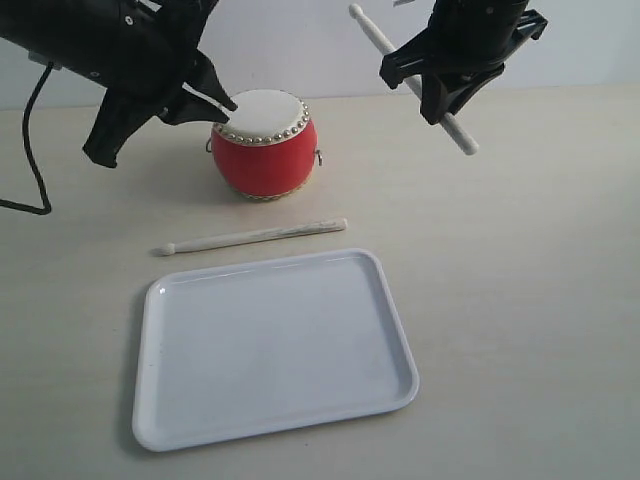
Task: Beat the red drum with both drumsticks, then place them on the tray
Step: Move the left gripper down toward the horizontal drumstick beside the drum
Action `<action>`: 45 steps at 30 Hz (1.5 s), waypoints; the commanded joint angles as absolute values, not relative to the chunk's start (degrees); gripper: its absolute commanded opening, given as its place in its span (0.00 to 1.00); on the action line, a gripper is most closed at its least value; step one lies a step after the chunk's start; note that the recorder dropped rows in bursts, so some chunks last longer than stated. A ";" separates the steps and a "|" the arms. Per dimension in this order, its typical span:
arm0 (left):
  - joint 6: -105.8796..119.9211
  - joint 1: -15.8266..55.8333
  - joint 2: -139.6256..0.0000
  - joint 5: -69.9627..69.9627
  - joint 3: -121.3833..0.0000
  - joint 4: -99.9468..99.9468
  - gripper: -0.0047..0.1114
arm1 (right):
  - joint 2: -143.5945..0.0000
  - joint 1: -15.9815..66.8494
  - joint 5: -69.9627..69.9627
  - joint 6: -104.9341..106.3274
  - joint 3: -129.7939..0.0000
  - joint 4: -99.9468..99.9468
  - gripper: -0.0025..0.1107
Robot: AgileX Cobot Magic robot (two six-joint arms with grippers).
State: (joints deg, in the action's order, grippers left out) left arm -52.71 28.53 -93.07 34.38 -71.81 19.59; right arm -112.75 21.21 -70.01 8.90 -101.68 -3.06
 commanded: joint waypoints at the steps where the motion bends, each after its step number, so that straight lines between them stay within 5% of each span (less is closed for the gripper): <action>1: -63.53 28.59 -95.27 41.09 -72.16 22.00 0.13 | -112.08 20.91 -69.96 9.99 -102.17 -2.98 0.02; 11: -99.18 28.68 -104.37 38.44 -73.56 17.26 0.13 | -112.08 20.91 -69.96 11.61 -102.17 -2.43 0.02; 20: -121.52 30.34 -115.85 53.98 -89.18 -0.65 0.13 | -112.08 20.91 -69.96 12.30 -102.17 0.00 0.02; 28: -120.53 33.41 -124.67 52.01 -98.69 -1.36 0.13 | -112.08 20.91 -69.96 12.17 -102.17 3.47 0.02; 45: -114.64 34.55 -127.47 44.38 -98.72 -1.12 0.13 | -112.08 20.91 -68.62 11.95 -102.17 4.70 0.02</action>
State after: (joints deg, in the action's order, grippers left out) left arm -114.60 34.34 -127.25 44.85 -98.42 -0.87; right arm -112.75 21.21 -69.36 11.86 -101.68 4.17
